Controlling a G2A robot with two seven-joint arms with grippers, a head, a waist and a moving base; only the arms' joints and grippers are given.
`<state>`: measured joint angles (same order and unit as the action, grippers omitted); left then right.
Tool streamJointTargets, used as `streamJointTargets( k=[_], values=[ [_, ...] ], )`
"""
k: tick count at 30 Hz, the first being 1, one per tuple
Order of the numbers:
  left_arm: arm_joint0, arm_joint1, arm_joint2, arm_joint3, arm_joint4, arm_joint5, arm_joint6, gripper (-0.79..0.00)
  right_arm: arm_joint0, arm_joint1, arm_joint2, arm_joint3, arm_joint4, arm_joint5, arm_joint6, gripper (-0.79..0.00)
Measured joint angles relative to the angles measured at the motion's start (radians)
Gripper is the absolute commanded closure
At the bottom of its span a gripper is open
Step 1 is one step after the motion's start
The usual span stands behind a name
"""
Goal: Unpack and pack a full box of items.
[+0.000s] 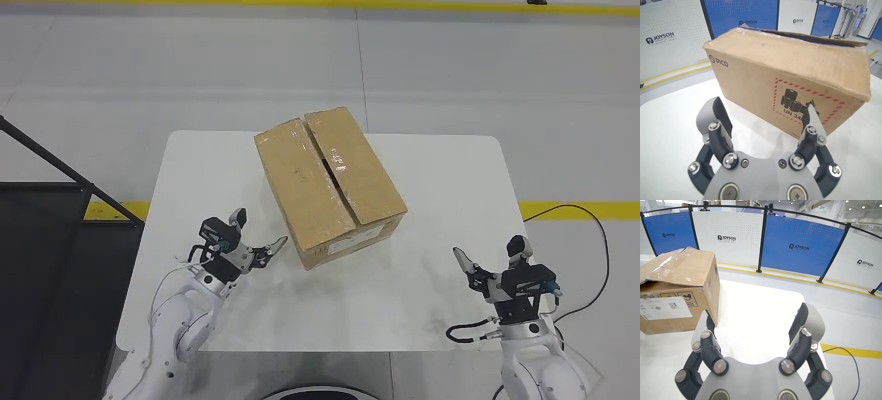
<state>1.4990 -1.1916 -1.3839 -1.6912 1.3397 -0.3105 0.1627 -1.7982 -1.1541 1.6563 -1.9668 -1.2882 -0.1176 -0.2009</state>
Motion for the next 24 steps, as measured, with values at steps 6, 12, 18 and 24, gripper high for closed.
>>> streamJointTargets(
  k=[6,12,18,24],
  values=[
    [-0.013,-0.005,0.034,-0.004,-0.001,0.013,-0.017,-0.785,0.000,0.000,0.000,0.000,0.000,0.000,0.000,-0.785],
    [-0.045,-0.015,0.091,0.004,-0.003,0.028,-0.027,-0.785,0.000,0.000,0.000,0.000,0.000,0.000,0.000,-0.785],
    [-0.070,-0.022,0.130,0.011,0.002,0.036,-0.041,-0.785,0.000,0.000,0.000,0.000,0.000,0.000,0.000,-0.785],
    [-0.095,-0.028,0.169,0.007,-0.004,0.021,-0.055,-0.785,0.000,0.000,0.000,0.000,0.000,0.000,0.000,-0.785]
  ],
)
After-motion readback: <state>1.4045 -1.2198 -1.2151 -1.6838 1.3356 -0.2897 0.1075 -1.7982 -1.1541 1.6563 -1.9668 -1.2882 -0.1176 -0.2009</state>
